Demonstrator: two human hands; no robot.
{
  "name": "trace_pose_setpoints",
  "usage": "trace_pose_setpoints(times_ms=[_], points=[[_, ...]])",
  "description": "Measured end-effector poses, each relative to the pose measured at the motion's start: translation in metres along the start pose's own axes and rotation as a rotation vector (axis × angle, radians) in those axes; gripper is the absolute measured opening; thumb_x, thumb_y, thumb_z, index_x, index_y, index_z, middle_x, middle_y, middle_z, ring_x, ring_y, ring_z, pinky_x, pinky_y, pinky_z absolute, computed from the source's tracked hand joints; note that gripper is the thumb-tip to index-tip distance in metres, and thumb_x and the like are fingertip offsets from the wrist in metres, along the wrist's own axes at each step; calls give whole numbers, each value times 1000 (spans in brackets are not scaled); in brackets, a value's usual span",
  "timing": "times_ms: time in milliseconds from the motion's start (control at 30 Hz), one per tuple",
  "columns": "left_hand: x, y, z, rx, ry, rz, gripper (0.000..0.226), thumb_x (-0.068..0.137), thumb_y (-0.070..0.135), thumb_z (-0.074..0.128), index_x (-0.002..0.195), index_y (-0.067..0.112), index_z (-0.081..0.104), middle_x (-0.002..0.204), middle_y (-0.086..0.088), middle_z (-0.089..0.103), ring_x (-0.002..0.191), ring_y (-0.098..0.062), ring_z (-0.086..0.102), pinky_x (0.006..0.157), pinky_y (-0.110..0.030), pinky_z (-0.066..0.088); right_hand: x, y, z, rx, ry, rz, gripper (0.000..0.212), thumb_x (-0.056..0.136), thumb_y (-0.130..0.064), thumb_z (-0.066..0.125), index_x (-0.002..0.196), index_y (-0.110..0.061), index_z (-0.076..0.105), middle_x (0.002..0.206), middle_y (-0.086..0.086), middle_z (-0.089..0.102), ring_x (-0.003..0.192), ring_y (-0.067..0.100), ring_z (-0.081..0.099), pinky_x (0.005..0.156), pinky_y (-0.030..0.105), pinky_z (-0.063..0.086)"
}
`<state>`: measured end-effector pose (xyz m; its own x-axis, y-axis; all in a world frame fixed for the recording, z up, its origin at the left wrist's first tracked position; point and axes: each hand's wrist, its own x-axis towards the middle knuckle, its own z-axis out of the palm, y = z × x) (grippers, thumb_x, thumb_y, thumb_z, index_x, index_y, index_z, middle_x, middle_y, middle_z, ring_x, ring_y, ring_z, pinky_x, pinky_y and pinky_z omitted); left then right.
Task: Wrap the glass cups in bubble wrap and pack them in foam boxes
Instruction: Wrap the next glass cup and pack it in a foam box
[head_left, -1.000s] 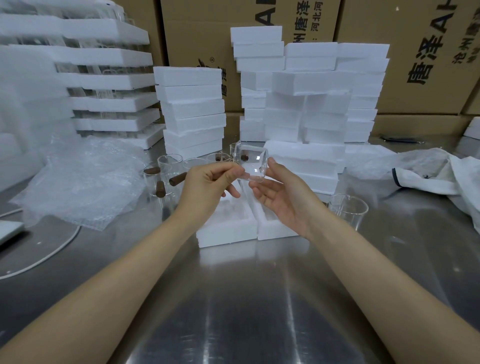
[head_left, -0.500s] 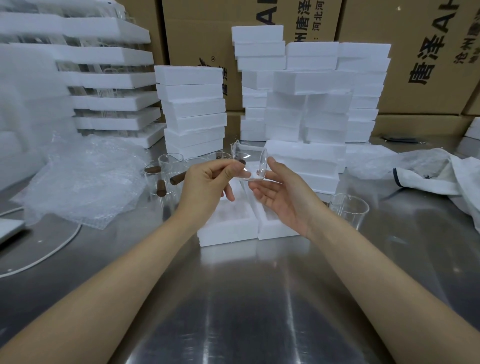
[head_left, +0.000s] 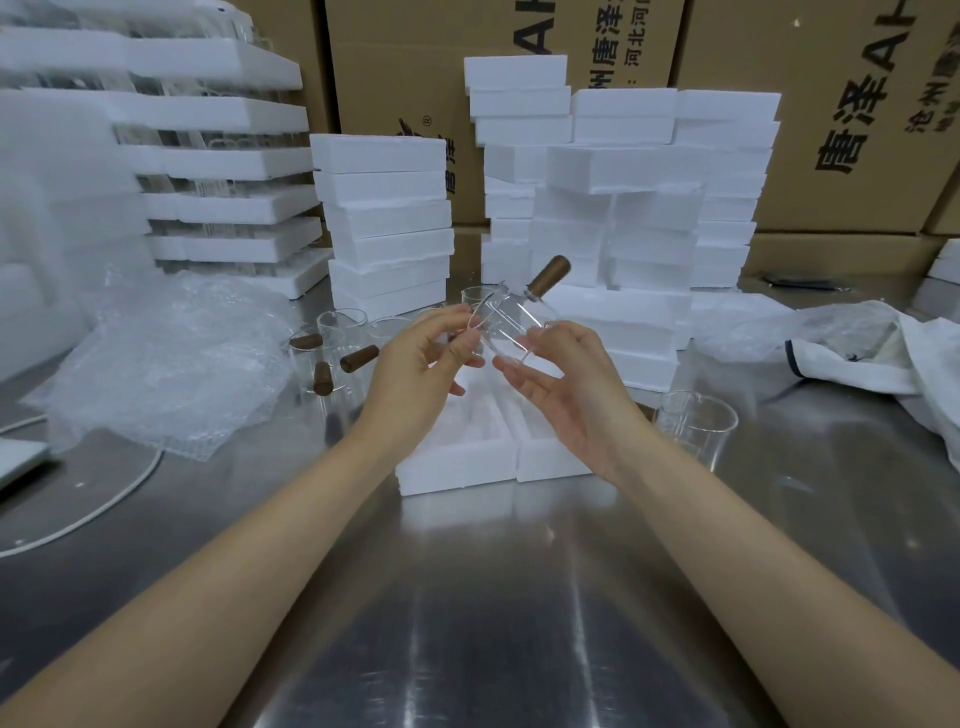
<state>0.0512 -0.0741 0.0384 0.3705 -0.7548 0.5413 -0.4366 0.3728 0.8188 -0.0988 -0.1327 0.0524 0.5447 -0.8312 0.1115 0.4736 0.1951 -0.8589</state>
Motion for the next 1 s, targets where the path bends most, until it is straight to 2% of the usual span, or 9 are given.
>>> trace_pose_setpoints(times_ms=[133, 267, 367, 467, 533, 600, 733, 867, 1000], points=[[-1, 2, 1, -50, 38, -76, 26, 97, 23, 53, 119, 13, 62, 108, 0, 68, 83, -13, 72, 59, -21, 54, 1, 5, -1, -120, -46, -84, 53, 78, -10, 75, 114, -25, 40, 119, 13, 58, 101, 26, 67, 92, 35, 54], [-2, 5, 2, -34, 8, -53, 27, 98, 28, 50, 117, 15, 65, 107, 7, 69, 80, -11, 72, 58, -19, 53, -2, 11, 2, -463, 46, -200, 59, 62, -29, 82, 98, -42, 37, 121, -4, 49, 108, 21, 62, 96, 37, 48], [-4, 8, 2, 4, -72, -58, 29, 98, 36, 44, 117, 22, 61, 100, 22, 67, 81, -8, 71, 60, -19, 54, -2, 13, 0, -535, -7, -256, 52, 71, -24, 83, 96, -38, 40, 116, -9, 52, 102, 13, 66, 86, 27, 49], [-3, 8, 0, 36, -116, -68, 36, 100, 37, 41, 118, 13, 61, 102, 5, 69, 86, -12, 70, 69, -29, 56, -2, 13, -1, -502, -54, -275, 28, 81, -18, 76, 86, -26, 50, 106, -18, 64, 90, 6, 68, 81, 21, 48], [-3, 6, 0, 54, -119, -76, 39, 101, 34, 37, 125, 12, 58, 111, -2, 67, 91, -13, 67, 73, -29, 56, -1, 14, -2, -505, -33, -286, 24, 81, -17, 76, 80, -24, 53, 117, -10, 63, 97, 13, 66, 84, 26, 47], [-4, 6, 1, 65, -124, -73, 42, 102, 33, 34, 132, 11, 54, 120, -1, 64, 96, -12, 65, 74, -26, 56, -1, 15, -1, -508, 9, -301, 30, 75, -18, 80, 84, -27, 53, 123, -4, 59, 108, 19, 62, 86, 27, 48], [-4, 6, 2, 85, -119, -55, 38, 102, 28, 39, 134, 16, 54, 125, -1, 62, 102, -14, 64, 79, -28, 56, -3, 14, 2, -574, 99, -393, 63, 63, -26, 89, 103, -41, 43, 114, -19, 50, 106, 2, 56, 72, 8, 49], [-1, 11, -3, -99, -72, -100, 26, 101, 24, 45, 115, 21, 67, 111, 6, 69, 87, -9, 71, 66, -20, 55, -2, 12, 1, -594, 120, -442, 83, 62, -25, 90, 124, -44, 38, 117, -18, 51, 104, -8, 52, 77, 3, 48], [11, 15, -32, 128, 267, -54, 26, 100, 18, 41, 102, 19, 67, 103, 7, 70, 83, -12, 70, 67, -24, 51, 0, 9, -3, -578, 158, -441, 82, 65, -15, 88, 126, -42, 39, 119, -15, 53, 114, 1, 52, 88, 12, 46]])
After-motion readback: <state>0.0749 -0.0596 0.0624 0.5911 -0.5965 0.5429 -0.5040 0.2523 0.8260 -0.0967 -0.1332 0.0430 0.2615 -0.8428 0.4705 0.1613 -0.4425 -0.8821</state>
